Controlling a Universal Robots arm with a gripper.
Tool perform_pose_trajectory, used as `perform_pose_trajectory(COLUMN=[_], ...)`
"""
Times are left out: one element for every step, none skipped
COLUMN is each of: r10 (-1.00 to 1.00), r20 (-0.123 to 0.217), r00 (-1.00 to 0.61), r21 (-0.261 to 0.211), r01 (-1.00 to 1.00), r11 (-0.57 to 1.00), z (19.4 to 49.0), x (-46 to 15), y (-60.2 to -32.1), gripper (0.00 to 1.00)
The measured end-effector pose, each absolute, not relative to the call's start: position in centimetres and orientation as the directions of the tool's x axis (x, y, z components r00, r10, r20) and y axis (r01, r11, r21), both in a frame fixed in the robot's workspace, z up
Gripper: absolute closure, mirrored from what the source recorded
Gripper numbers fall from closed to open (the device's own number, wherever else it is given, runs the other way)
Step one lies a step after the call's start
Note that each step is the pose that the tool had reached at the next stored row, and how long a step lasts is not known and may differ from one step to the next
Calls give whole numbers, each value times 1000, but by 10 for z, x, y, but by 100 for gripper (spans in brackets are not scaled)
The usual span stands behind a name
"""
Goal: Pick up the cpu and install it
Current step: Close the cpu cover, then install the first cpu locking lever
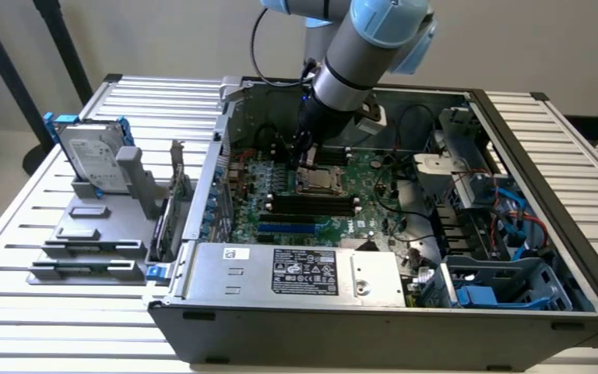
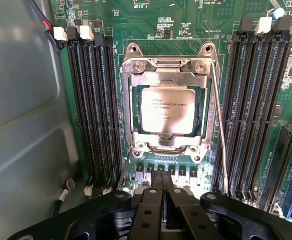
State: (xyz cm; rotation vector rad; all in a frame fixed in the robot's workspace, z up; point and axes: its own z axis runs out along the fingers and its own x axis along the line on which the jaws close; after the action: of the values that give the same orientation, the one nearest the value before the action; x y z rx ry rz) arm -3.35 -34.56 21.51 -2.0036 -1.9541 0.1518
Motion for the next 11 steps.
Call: perform_pose_trajectory(r10=[986, 986, 986, 986, 986, 986, 986, 986, 986, 986, 986], r20=[156, 156, 156, 156, 156, 156, 156, 156, 156, 156, 156], r00=[50, 50, 50, 50, 50, 50, 50, 50, 50, 50, 50], r21=[-311, -311, -311, -311, -311, -311, -311, -311, -311, -311, -311], r01=[950, 950, 950, 950, 950, 950, 950, 950, 950, 950, 950], r11=[1, 1, 1, 1, 1, 1, 1, 1, 1, 1, 1], z=[215, 215, 215, 215, 215, 215, 215, 215, 215, 215, 215], x=[-33, -33, -33, -33, -33, -33, -33, -33, -33, -33, -33], y=[-346, -346, -346, -346, -346, -346, -346, -346, -346, -346, -346], gripper=[89, 89, 89, 89, 89, 89, 89, 89, 89, 89, 89])
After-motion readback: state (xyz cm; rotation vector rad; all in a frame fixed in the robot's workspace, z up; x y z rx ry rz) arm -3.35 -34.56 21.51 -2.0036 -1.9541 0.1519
